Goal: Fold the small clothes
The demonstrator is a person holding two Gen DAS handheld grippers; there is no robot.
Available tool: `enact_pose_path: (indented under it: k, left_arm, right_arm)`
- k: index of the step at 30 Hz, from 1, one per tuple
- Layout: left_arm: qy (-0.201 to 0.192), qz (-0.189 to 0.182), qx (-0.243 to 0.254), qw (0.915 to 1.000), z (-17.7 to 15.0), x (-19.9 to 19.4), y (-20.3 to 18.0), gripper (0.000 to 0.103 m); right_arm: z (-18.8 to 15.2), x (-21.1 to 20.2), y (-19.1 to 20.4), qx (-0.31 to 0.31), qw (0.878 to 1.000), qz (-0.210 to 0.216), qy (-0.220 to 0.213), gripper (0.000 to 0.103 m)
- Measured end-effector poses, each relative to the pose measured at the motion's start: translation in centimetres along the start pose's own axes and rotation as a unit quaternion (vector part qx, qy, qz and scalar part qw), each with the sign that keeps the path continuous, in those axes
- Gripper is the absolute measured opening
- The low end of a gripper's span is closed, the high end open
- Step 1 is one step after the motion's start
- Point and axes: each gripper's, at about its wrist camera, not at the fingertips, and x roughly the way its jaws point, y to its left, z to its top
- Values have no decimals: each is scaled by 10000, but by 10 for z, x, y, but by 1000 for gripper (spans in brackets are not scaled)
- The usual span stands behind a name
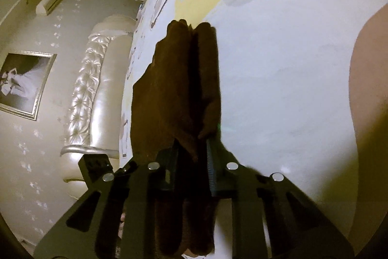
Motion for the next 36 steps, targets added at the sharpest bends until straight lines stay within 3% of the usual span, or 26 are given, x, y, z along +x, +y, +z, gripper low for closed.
enact_pose_path:
  k: [36]
  left_arm:
    - [0, 213, 145, 9997, 8, 8, -9, 53]
  right_arm:
    - [1, -11, -5, 139, 9998, 79, -116, 18]
